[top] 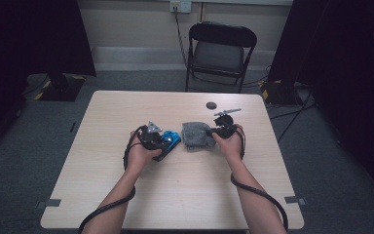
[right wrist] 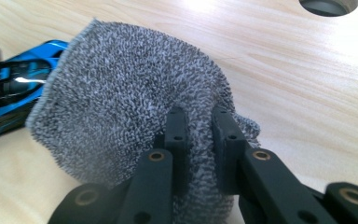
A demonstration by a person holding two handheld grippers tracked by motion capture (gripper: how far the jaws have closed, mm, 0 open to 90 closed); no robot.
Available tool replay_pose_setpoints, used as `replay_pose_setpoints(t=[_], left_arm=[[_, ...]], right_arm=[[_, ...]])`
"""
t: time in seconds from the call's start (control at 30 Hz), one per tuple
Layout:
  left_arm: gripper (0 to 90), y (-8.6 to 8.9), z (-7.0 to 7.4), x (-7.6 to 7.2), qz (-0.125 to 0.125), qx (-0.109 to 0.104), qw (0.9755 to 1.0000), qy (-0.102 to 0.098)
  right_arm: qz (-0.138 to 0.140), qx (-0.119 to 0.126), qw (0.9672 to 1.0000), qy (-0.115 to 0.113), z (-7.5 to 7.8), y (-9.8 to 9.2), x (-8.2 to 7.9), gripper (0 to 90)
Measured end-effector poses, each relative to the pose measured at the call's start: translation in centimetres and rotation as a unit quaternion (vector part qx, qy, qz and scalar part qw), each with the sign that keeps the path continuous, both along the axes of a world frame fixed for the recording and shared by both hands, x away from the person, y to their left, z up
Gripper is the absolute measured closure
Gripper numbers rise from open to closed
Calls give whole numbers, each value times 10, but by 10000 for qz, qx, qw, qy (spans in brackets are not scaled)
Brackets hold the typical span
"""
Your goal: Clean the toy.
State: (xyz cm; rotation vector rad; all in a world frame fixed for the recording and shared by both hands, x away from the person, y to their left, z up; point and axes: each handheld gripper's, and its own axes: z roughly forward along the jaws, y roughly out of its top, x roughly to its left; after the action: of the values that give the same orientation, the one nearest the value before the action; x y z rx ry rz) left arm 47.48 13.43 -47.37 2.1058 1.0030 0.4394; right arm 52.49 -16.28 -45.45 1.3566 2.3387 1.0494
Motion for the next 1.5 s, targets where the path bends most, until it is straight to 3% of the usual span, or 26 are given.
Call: replay_pose_setpoints(t=[0.3, 0.57, 0.8, 0.93, 0.97, 1.0, 1.27, 1.4, 1.5], left_arm=[[519, 0, 0, 1, 25, -46, 10000, 42], [519, -1, 1, 2, 13, 13, 10000, 65], [519, -1, 2, 2, 26, 36, 10000, 89], [519, -2, 2, 3, 31, 48, 9999, 109], [520, -2, 2, 3, 31, 48, 9999, 109], [520, -2, 2, 2, 30, 49, 9999, 102], [519, -1, 1, 2, 43, 6, 10000, 63], [520, -2, 1, 2, 33, 34, 10000, 36], [520, -1, 0, 1, 29, 14, 10000, 25]], right_arm=[[474, 220, 9986, 0, 10, -8, -19, 783], [1064, 375, 9936, -21, 14, -4, -48, 783], [1620, 292, 9864, 18, 8, 14, -70, 783], [1957, 228, 9804, 86, 4, 30, -79, 783], [2112, 174, 9772, 91, 3, 37, -82, 782], [2112, 174, 9772, 91, 3, 37, -82, 782], [2550, 74, 9667, 216, -10, 77, -80, 781], [2591, 9, 9656, 240, -11, 86, -75, 782], [2538, -138, 9667, 292, -15, 94, -69, 782]])
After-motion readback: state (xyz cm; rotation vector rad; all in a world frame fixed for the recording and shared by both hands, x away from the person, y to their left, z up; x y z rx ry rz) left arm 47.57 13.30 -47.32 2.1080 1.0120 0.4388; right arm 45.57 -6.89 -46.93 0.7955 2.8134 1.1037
